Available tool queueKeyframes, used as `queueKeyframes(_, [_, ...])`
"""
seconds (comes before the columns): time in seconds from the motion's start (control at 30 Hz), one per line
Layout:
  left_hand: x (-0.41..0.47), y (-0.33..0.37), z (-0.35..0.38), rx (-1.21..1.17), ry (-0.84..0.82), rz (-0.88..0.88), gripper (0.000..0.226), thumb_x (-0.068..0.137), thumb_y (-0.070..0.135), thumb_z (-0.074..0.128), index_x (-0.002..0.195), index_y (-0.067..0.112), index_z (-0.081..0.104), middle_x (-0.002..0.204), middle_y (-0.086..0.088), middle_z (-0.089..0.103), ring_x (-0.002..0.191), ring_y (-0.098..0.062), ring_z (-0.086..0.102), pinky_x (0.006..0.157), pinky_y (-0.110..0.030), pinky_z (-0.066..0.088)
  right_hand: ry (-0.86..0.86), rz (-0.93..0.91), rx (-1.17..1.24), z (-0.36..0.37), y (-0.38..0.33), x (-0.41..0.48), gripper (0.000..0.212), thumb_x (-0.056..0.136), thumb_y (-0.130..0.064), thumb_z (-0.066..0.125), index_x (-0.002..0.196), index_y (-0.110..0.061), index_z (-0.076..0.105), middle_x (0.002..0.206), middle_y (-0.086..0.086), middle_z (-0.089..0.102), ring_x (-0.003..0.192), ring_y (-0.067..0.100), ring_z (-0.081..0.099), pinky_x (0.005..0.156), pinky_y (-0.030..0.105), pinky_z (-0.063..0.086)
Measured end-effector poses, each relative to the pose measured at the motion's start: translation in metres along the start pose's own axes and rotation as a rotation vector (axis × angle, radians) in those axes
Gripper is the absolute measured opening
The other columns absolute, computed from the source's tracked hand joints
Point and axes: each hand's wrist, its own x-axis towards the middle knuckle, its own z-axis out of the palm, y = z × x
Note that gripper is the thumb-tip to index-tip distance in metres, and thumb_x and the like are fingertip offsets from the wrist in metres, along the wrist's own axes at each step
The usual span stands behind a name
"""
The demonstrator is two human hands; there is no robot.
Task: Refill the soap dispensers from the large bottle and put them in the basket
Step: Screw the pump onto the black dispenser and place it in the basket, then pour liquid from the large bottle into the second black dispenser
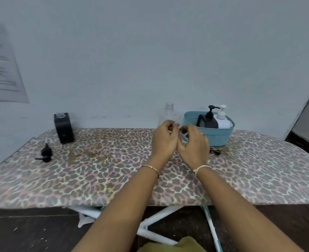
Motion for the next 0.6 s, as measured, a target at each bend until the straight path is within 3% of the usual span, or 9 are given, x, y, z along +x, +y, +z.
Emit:
queueKeyframes(0.17, [-0.007,-0.033,-0.069,0.106,0.102,-0.069,0.015,0.096,0.033,0.049,0.091,0.026,0.062,0.082,0.008,0.068,0.074,-0.008,0.065,0.070,-0.033,0.055,-0.169,-0.086,0.060,0.033,-0.053,-0.015,0.023,0.086,-0.026,0.058,0.107,-0.017,0.060,0.104,-0.001,0.063,0.090,0.017,0.059,0.070,0.032,0.048])
queueKeyframes(0.33, [-0.011,-0.069,-0.141,0.203,0.198,-0.165,0.018,0.095,0.023,0.051,0.109,0.019,0.060,0.095,0.006,0.065,0.079,-0.009,0.061,0.072,-0.029,0.051,-0.376,-0.095,0.077,0.075,-0.098,-0.014,0.033,0.087,-0.028,0.058,0.118,-0.018,0.058,0.114,-0.001,0.062,0.104,0.018,0.058,0.083,0.036,0.051])
queueKeyframes(0.43, [-0.005,-0.085,-0.181,0.249,0.302,-0.217,0.021,0.093,0.019,0.054,0.114,0.018,0.057,0.093,0.007,0.061,0.076,-0.012,0.060,0.071,-0.030,0.050,-0.503,-0.140,0.071,0.100,-0.124,-0.002,0.038,0.088,-0.029,0.058,0.125,-0.019,0.057,0.124,-0.001,0.062,0.114,0.018,0.057,0.093,0.035,0.048])
queueKeyframes(0.5, [0.004,-0.097,-0.204,0.263,0.363,-0.247,0.026,0.091,0.017,0.054,0.117,0.019,0.055,0.091,0.004,0.061,0.081,-0.018,0.062,0.072,-0.034,0.052,-0.591,-0.180,0.044,0.120,-0.140,0.004,0.046,0.088,-0.032,0.059,0.132,-0.018,0.053,0.131,0.001,0.058,0.120,0.020,0.054,0.099,0.038,0.046])
queueKeyframes(0.6, [0.022,-0.117,-0.232,0.289,0.428,-0.264,0.036,0.087,0.016,0.059,0.122,0.018,0.050,0.109,-0.002,0.059,0.098,-0.021,0.059,0.082,-0.038,0.052,-0.699,-0.221,-0.022,0.153,-0.158,0.005,0.058,0.087,-0.037,0.058,0.140,-0.018,0.043,0.139,0.005,0.050,0.126,0.024,0.050,0.104,0.042,0.041])
